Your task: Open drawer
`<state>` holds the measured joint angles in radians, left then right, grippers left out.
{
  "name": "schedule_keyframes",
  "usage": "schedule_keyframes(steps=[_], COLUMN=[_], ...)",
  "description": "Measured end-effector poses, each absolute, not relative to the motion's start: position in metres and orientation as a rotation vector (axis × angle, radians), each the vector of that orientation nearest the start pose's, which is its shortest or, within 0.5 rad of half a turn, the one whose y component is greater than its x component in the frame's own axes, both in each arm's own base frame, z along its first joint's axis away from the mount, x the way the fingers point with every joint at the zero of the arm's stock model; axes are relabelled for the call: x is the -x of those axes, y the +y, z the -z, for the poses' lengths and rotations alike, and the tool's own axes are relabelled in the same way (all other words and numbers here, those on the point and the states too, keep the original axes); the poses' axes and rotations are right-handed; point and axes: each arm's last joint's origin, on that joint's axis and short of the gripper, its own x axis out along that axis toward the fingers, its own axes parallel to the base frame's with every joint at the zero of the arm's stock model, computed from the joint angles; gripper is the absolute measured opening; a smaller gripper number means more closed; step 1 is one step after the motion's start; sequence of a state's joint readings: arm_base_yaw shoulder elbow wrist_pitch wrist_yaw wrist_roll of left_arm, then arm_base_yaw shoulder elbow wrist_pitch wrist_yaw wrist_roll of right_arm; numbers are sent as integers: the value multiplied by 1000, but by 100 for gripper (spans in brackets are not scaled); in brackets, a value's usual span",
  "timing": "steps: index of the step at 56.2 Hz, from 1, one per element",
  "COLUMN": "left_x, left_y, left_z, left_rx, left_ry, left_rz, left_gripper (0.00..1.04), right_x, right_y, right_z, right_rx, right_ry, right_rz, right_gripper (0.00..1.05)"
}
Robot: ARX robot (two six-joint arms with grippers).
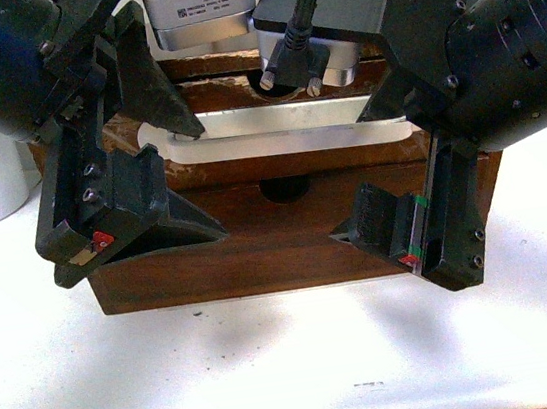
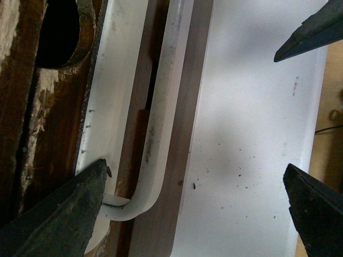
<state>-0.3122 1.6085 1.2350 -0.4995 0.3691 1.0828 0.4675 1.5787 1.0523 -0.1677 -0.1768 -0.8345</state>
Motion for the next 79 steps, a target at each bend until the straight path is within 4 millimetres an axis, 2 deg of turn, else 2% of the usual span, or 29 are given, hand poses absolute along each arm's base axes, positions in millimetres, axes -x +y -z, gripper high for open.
schedule_keyframes(steps=[24,54,71,79], left_x=[-319,-306,-296,-285], left_y=[-115,-112,-111,-109], left_z=[-262,-264,-265,-266], left_rx=[-960,-1019,-1038,-1057], left_ry=[460,462,469,470], left_rz=[1083,1149,1182,1218], left_gripper=[98,98,98,99], right_x=[-297,-287,-277,-265], right_y=[156,153,152,152], right_z=[-235,-240,-242,-244], right_rx=[886,912,939,970], right_ry=[424,457,461,469], right_rz=[-918,-981,-1026,-1063], right_gripper=[96,96,96,96])
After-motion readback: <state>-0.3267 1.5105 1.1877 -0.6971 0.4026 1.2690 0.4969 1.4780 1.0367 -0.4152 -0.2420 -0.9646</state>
